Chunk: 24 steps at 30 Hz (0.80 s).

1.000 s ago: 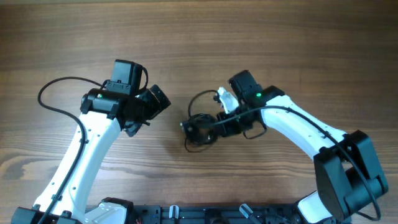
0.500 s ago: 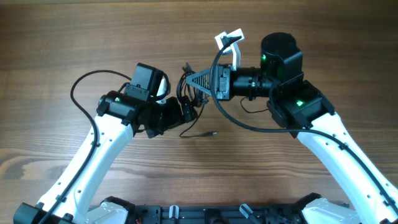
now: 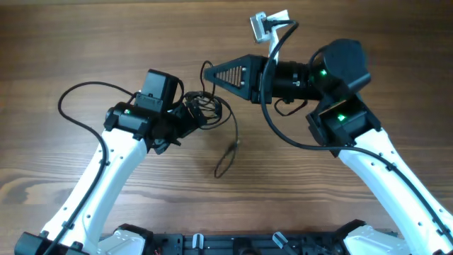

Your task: Untangle cables

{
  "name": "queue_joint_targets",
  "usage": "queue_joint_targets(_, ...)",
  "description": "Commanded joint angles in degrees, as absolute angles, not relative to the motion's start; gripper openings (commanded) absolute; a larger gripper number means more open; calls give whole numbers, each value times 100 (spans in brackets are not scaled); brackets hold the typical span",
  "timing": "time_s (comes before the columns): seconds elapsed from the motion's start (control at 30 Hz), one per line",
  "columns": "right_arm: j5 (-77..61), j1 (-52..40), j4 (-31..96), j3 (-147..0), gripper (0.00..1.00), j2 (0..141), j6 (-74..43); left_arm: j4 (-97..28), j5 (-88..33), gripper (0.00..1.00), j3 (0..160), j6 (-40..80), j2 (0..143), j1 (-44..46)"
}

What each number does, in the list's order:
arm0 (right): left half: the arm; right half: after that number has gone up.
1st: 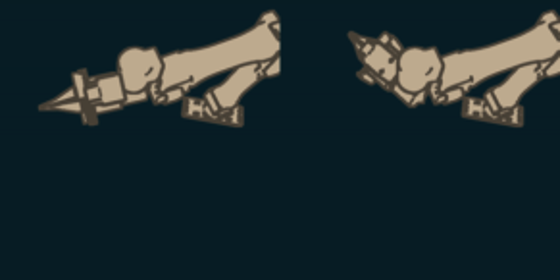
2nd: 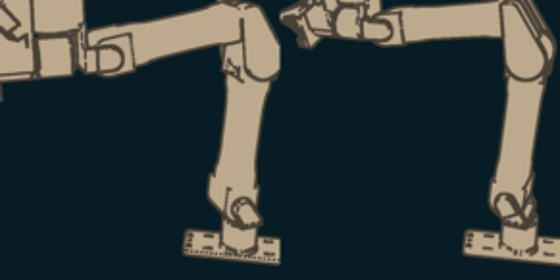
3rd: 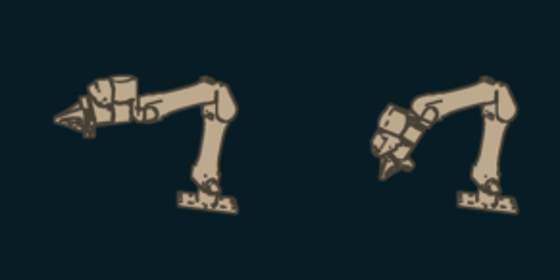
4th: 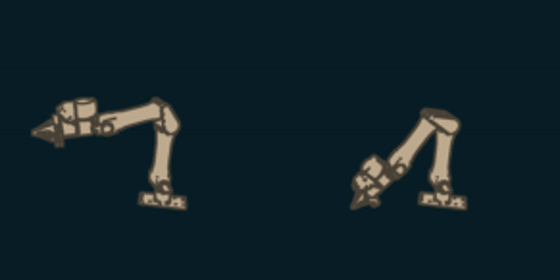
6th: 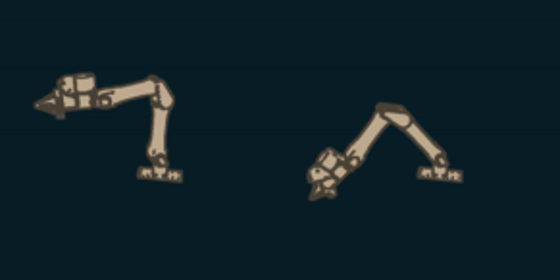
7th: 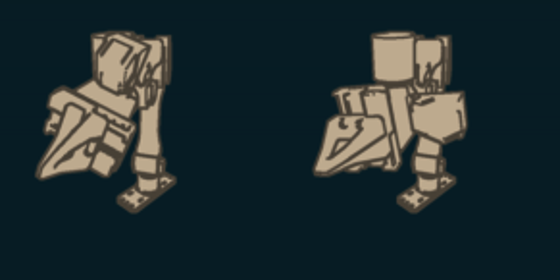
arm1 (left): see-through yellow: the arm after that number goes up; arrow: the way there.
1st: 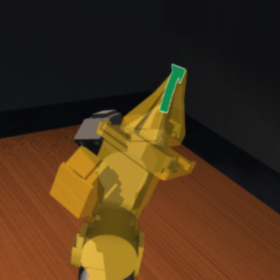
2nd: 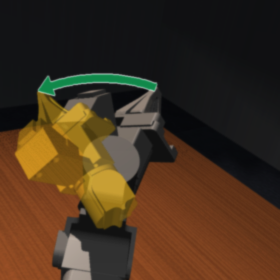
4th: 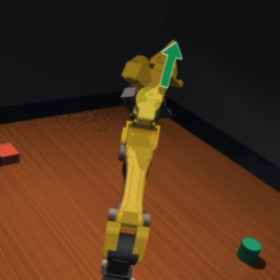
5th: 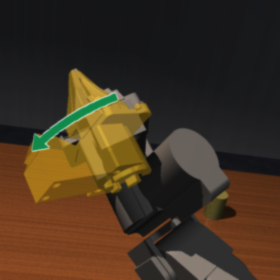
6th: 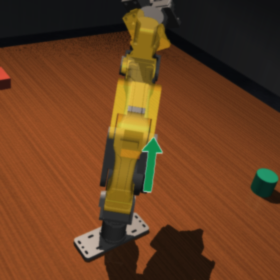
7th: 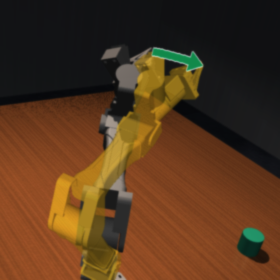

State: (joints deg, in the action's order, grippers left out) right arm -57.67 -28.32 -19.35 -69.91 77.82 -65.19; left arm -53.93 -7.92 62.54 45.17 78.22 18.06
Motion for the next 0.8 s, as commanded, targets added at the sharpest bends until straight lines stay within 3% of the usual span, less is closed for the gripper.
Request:
queue_joint_targets(0.0,-5900,-2738,-1824,-7535,5,7590,-6740,-5402,-392,100,6289,4591,7889,1745)
queue_joint_targets(0.07,-5872,-2567,-1358,-7968,4,7572,-6521,-5408,-180,100,6289,4593,8001,1739)
queue_joint_targets(0.17,-4737,-2091,1249,-8766,5,7439,-5059,-5457,-185,100,6289,4589,8350,1553)
queue_joint_targets(0.2,-3695,-2021,2692,-9122,5,7404,-4265,-5498,-189,95,6289,4571,8447,1522)
queue_joint_targets(0.23,-3140,-2023,3282,-9262,5,7404,-3981,-5509,-204,86,6289,4521,8479,1520)
queue_joint_targets(0.27,-2377,-2023,3975,-9402,5,7402,-3686,-5511,-209,67,6289,4475,8477,1520)
queue_joint_targets(0.37,-499,-2023,5194,-9428,5,7437,-3557,-5505,-591,39,6294,4370,8460,1520)
queue_joint_targets(0.43,-3,-2023,5601,-9421,4,7500,-3555,-5424,-1074,4,6309,4346,8372,1520)
queue_joint_targets(0.53,1,-2023,6045,-9413,4,7699,-3557,-4890,-2469,4,6313,3610,7979,1520)
queue_joint_targets(0.63,-154,-2023,6375,-9413,4,7891,-3538,-4727,-2539,4,6313,3509,7443,1520)
queue_joint_targets(0.67,-526,-2023,6368,-9411,4,7946,-3369,-4707,-2440,19,6313,3511,7330,1520)
queue_joint_targets(0.7,-1354,-2029,6285,-9413,4,8044,-2982,-4713,-2440,52,6313,3511,7286,1525)
queue_joint_targets(0.77,-2689,-2069,6104,-9411,4,8204,-2499,-4759,-2443,84,6311,3514,7343,1527)
